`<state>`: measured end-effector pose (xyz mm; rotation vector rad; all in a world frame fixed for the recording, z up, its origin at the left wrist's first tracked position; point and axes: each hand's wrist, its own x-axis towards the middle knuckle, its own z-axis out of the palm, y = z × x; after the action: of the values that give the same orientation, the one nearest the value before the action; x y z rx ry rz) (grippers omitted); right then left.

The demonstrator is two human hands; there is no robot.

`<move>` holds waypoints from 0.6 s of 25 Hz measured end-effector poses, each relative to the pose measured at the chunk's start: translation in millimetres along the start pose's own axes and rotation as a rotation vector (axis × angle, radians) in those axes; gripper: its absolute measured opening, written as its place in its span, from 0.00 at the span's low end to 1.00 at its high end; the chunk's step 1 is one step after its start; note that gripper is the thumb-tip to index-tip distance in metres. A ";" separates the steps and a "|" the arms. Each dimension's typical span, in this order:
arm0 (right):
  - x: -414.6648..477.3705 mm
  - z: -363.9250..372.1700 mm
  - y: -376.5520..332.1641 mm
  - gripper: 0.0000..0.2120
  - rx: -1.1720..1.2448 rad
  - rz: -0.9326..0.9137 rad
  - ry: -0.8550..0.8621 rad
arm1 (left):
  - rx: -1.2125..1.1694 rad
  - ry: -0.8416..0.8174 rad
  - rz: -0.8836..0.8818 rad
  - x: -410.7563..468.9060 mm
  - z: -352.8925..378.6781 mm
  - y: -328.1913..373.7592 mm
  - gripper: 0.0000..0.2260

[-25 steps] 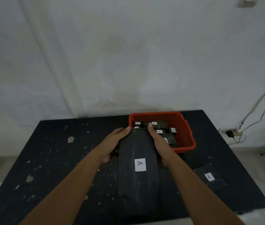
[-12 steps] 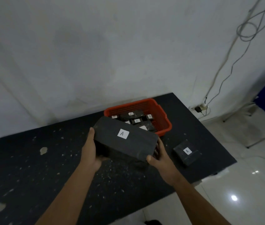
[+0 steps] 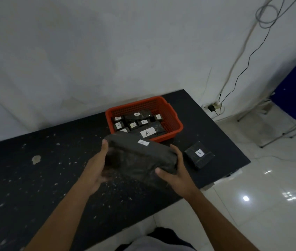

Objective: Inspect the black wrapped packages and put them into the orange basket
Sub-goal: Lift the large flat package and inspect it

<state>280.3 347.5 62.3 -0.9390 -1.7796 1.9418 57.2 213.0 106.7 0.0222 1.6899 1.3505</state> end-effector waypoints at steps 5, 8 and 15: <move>11.5 -19.5 -14.4 0.36 0.339 0.347 0.044 | 0.047 -0.152 0.147 -7.2 -2.5 -0.5 0.32; 15.6 -23.9 -19.3 0.34 0.364 0.444 -0.003 | -0.010 -0.125 0.242 -6.3 6.2 -7.9 0.37; 8.7 -29.9 -9.6 0.58 0.139 0.281 -0.156 | -0.168 -0.035 0.145 -8.6 22.2 -3.8 0.29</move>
<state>292.3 377.0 69.7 -1.0622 -1.6379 2.3379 78.5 223.6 110.3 0.0724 1.5652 1.5873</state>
